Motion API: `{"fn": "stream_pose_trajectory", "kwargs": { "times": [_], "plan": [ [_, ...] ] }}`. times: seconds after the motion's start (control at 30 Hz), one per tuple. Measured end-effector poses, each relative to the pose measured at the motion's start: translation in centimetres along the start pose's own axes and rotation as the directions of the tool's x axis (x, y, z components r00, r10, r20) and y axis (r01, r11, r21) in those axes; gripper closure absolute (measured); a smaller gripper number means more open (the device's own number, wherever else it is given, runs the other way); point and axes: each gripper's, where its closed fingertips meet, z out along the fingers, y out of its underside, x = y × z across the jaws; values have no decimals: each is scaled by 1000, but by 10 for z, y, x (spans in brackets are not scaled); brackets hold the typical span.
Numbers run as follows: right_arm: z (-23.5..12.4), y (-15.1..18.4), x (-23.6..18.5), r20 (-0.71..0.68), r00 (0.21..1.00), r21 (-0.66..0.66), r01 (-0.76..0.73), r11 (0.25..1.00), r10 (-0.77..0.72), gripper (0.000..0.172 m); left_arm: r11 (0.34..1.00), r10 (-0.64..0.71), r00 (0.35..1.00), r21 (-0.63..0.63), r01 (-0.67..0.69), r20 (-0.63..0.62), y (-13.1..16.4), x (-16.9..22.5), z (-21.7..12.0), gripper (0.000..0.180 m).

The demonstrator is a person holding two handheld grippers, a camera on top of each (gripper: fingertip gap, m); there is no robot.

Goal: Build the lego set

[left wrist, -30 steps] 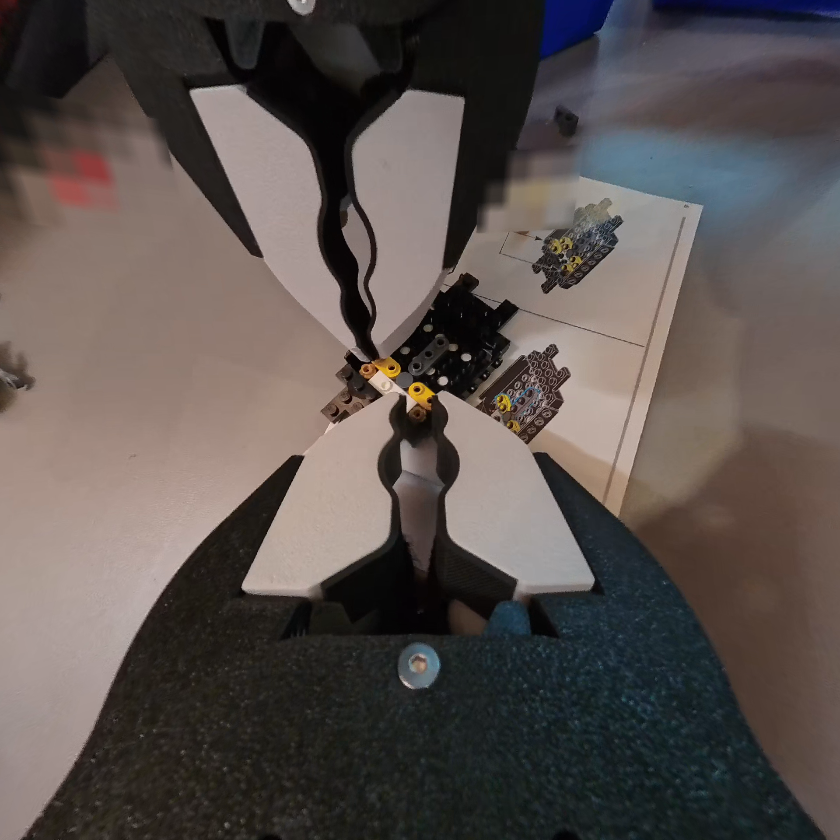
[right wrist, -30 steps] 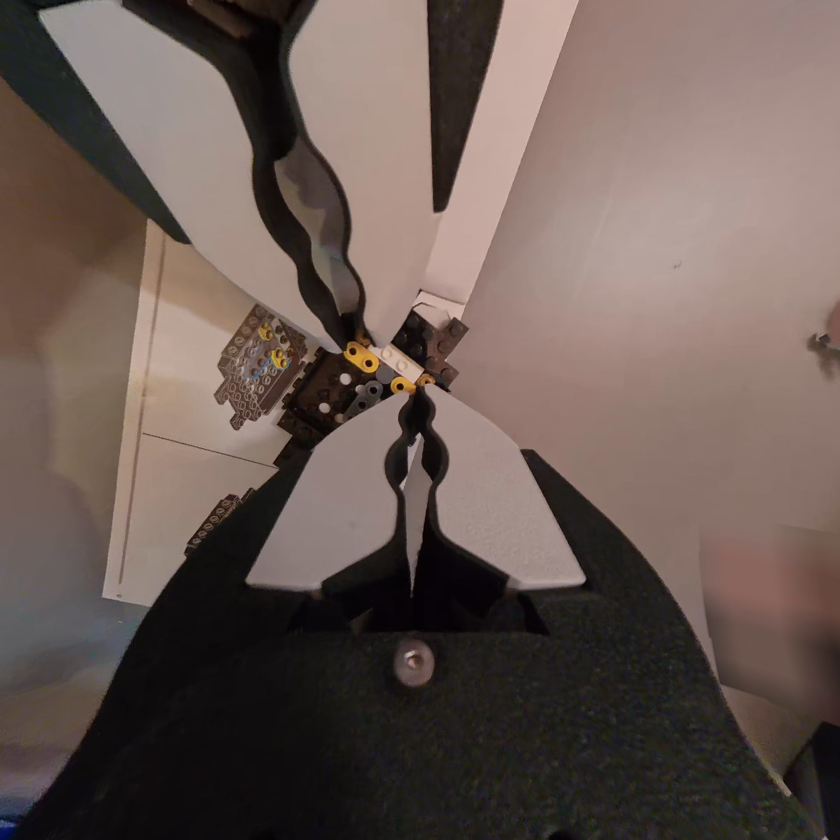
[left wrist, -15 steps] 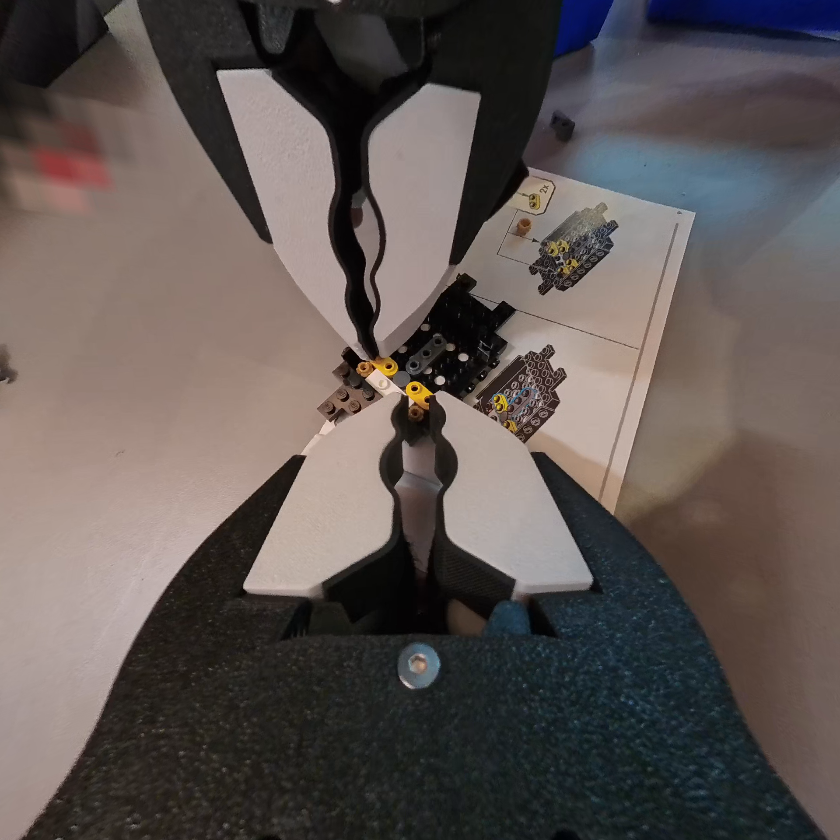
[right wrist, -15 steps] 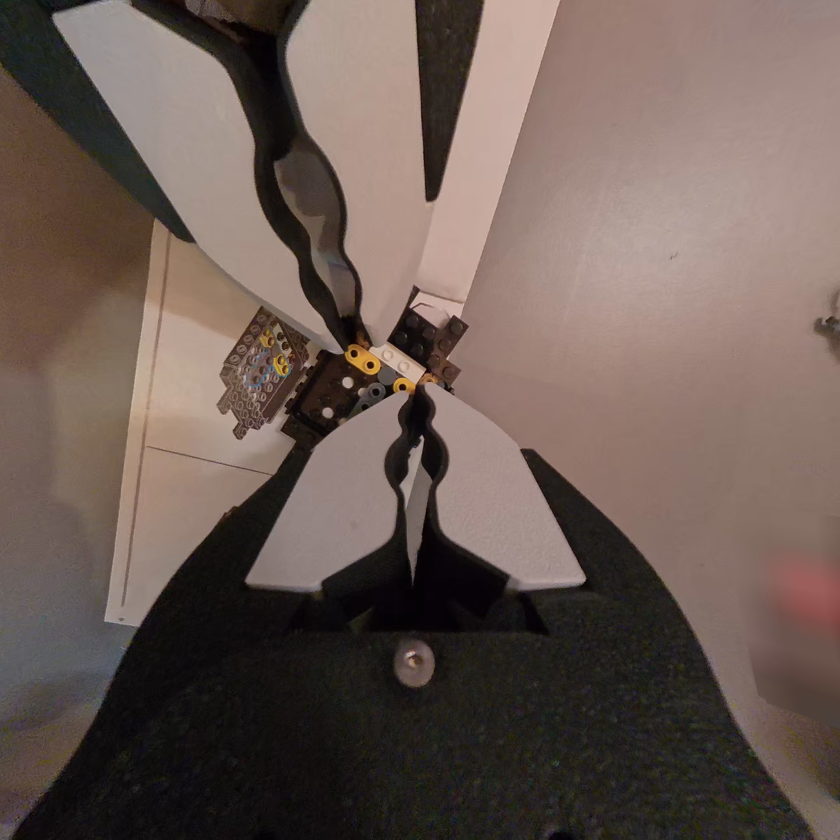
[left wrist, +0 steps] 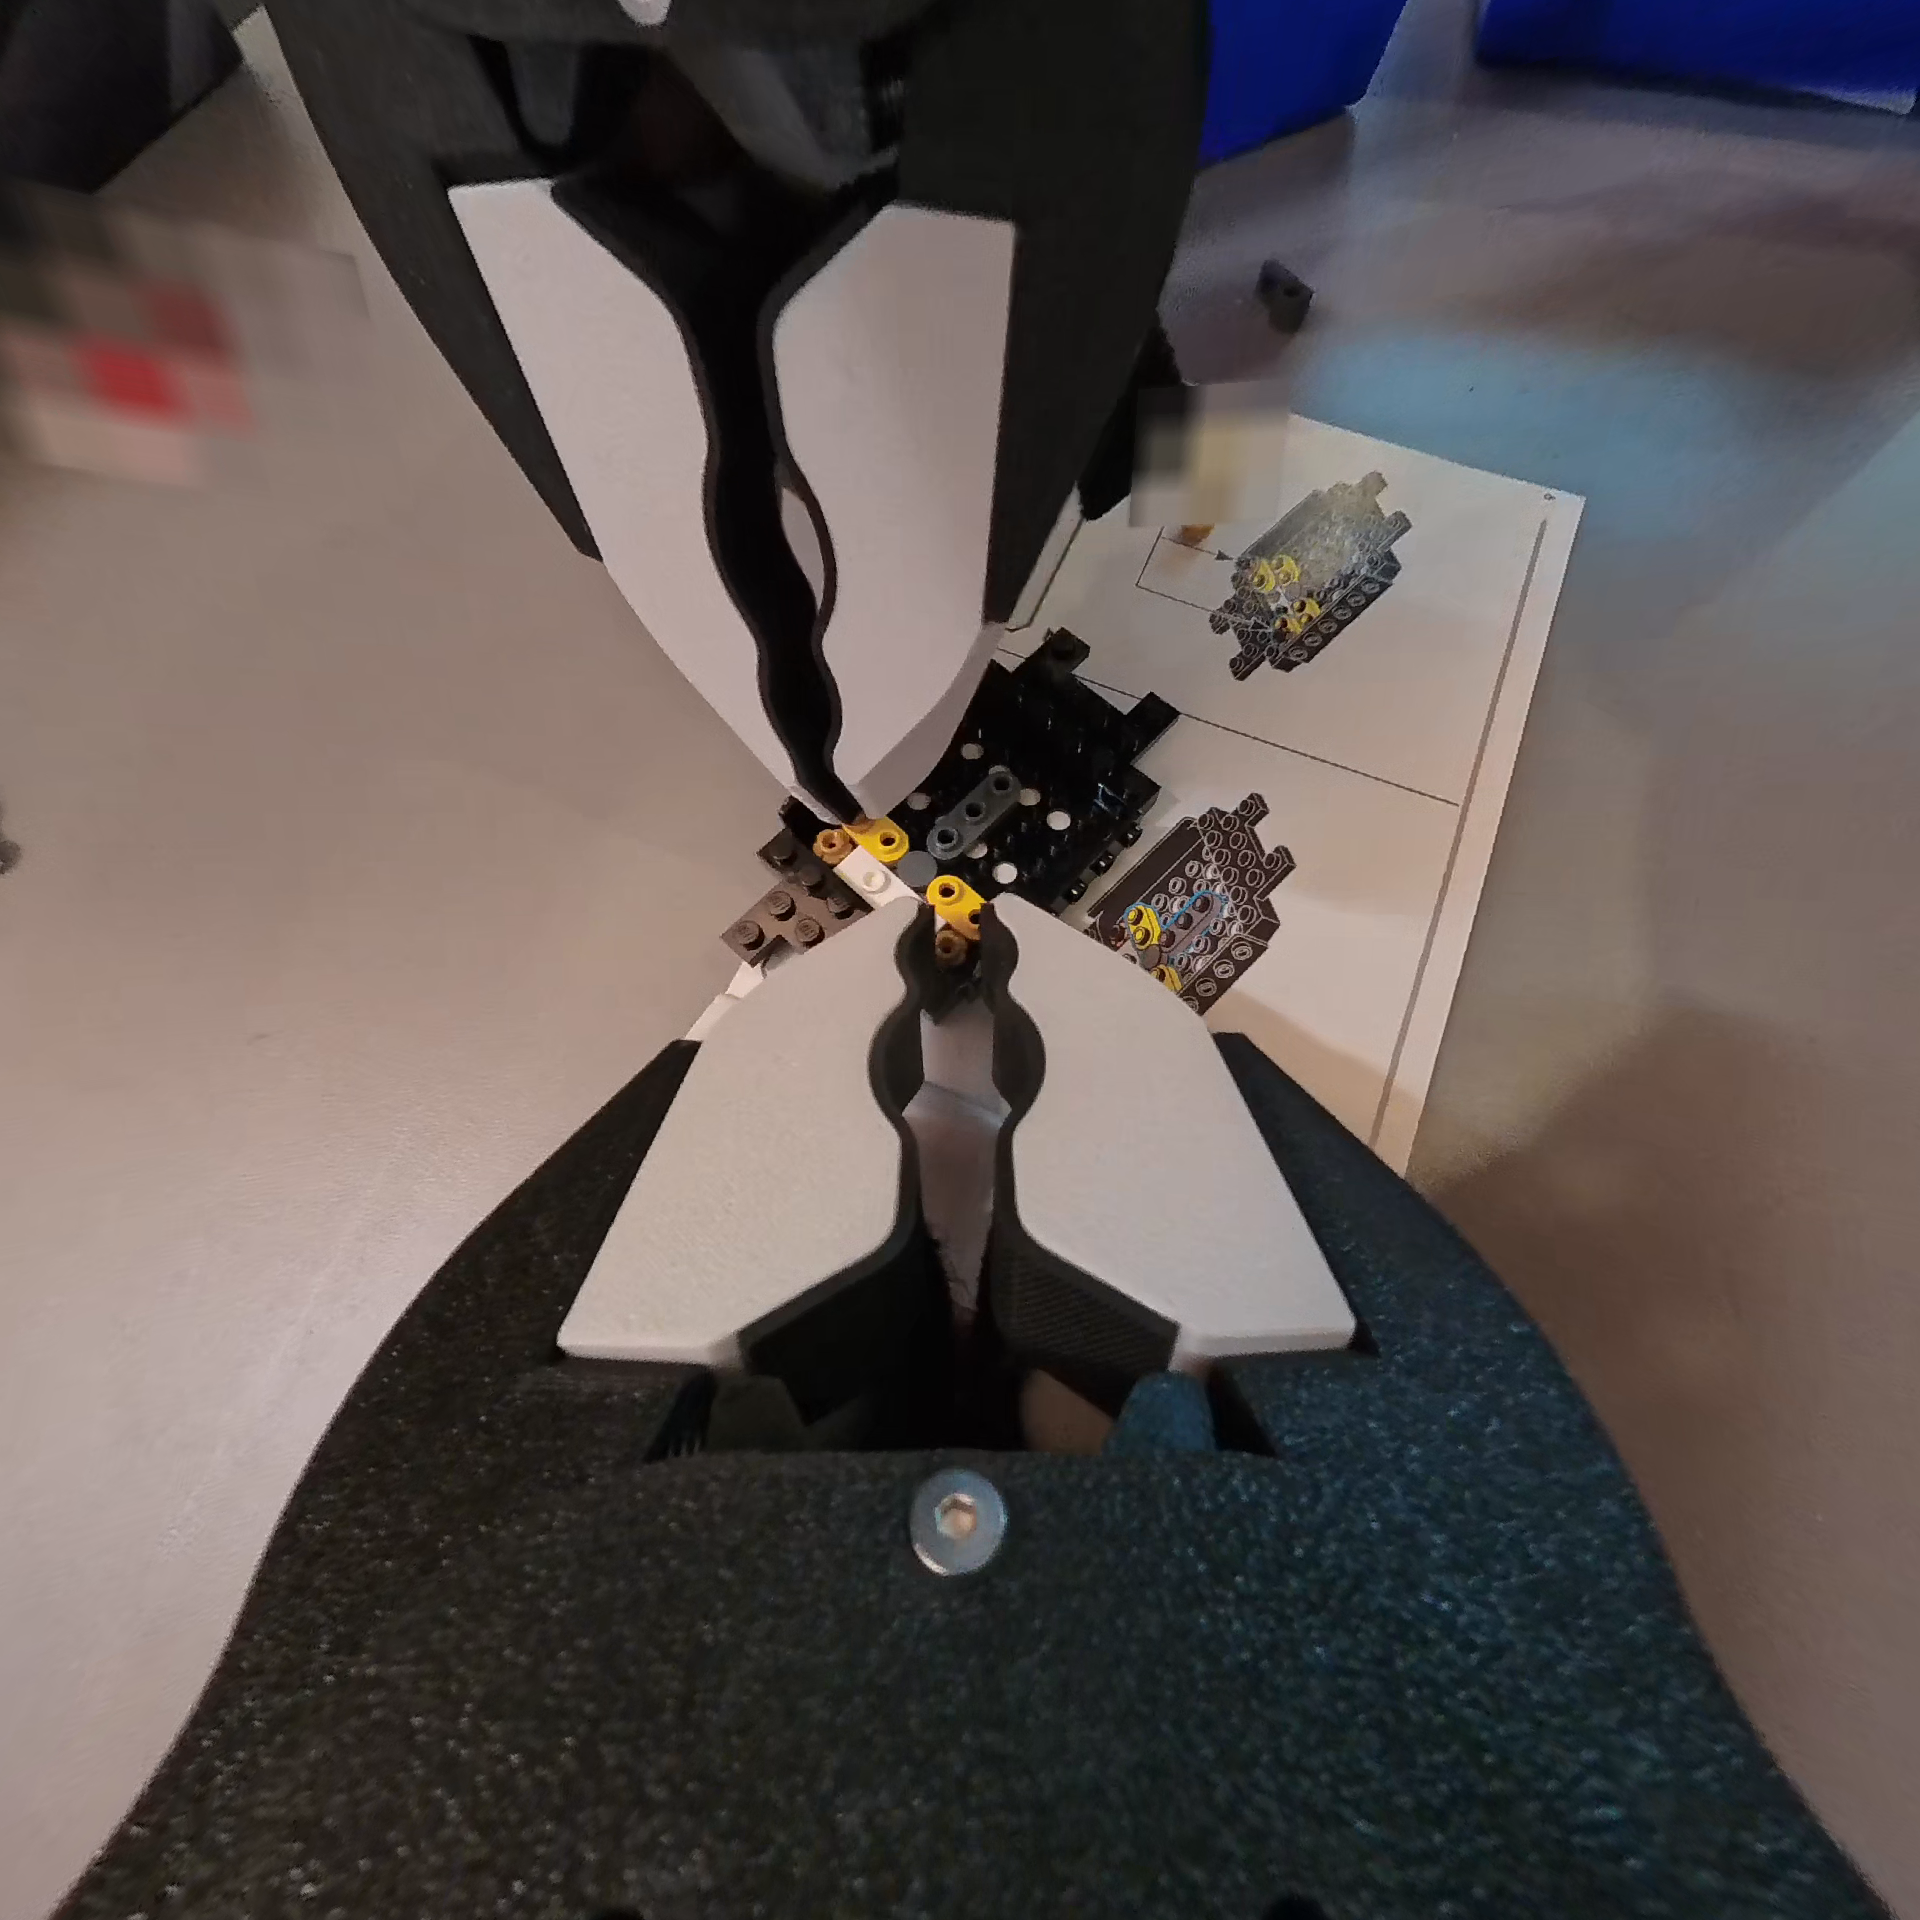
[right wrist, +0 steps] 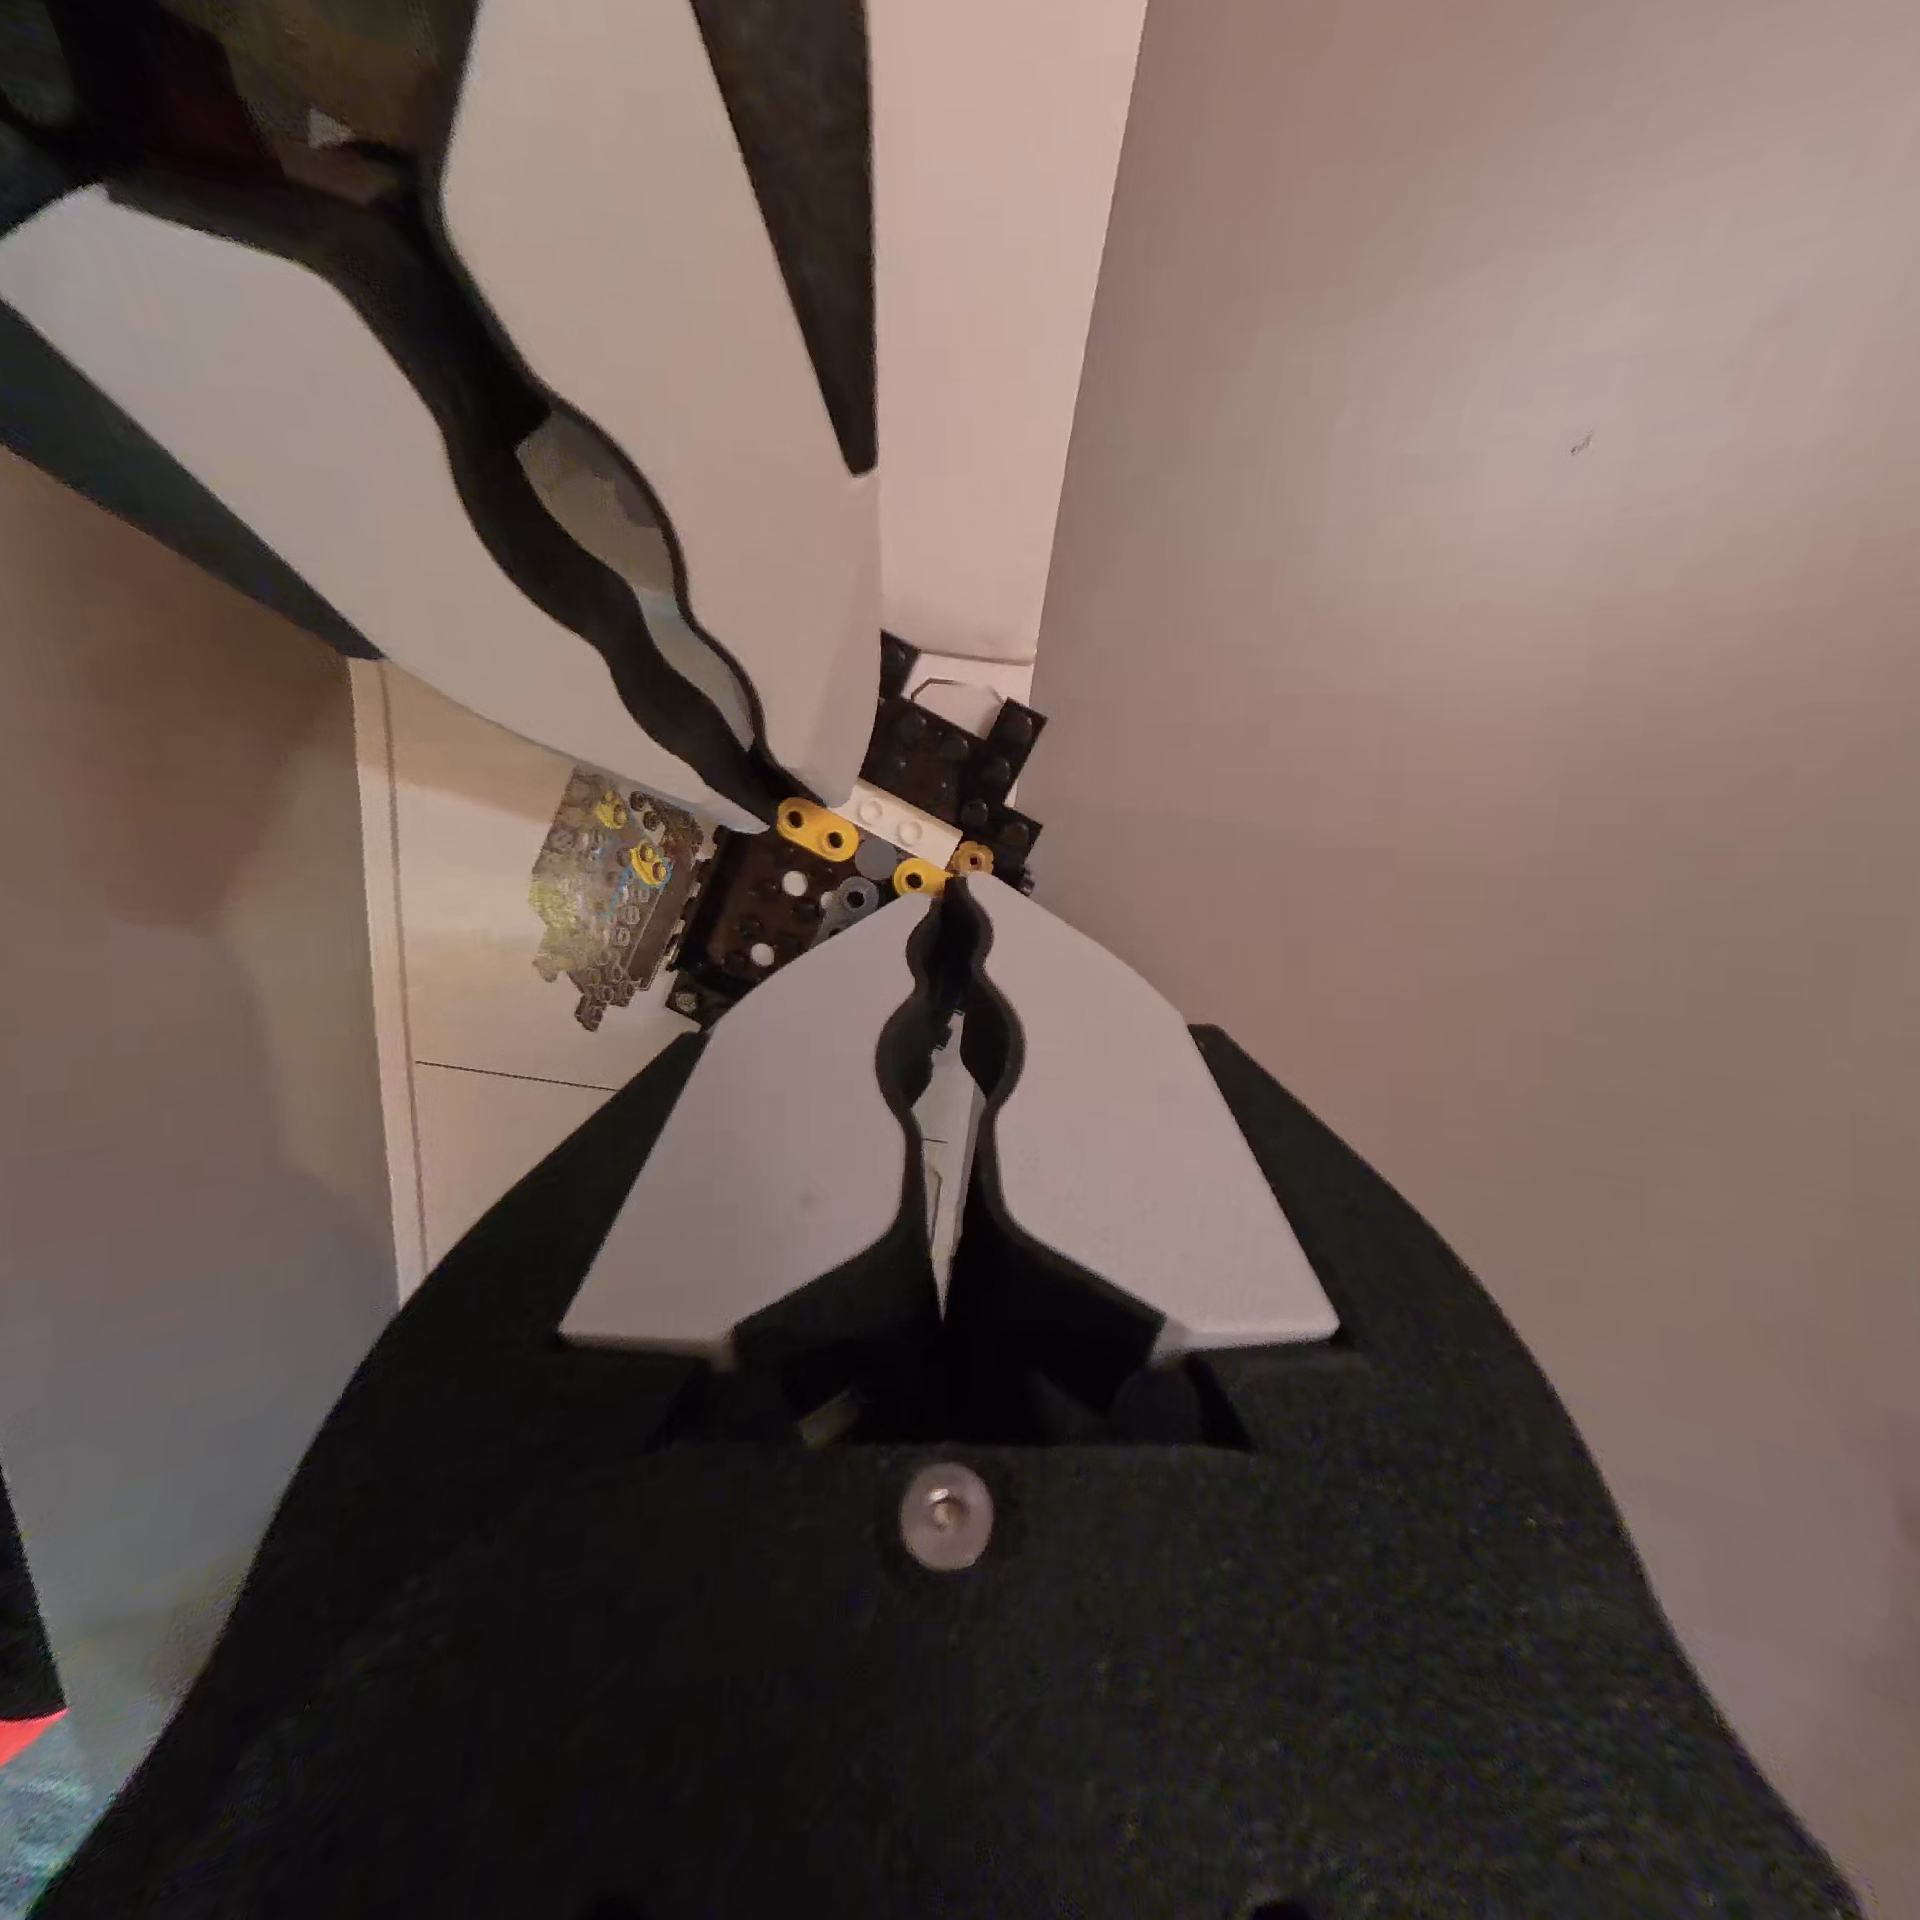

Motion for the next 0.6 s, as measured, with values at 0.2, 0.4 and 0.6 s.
{"fn": "stream_pose_trajectory", "kwargs": {
  "times": [0.2,0.4,0.6],
  "plan": [
    [-3,-7,-1,-52,991,80,129,988,-125,172,1000,-5,999,24,6,-32,-3,1,-10,156],
    [-22,-6,-12,-21,1000,217,-18,976,23,122,998,15,1000,-61,-16,-11,12,-3,-8,134],
    [0,12,-23,-141,974,199,-149,969,179,95,997,-15,997,-81,10,-71,13,7,-4,129]
  ]
}}
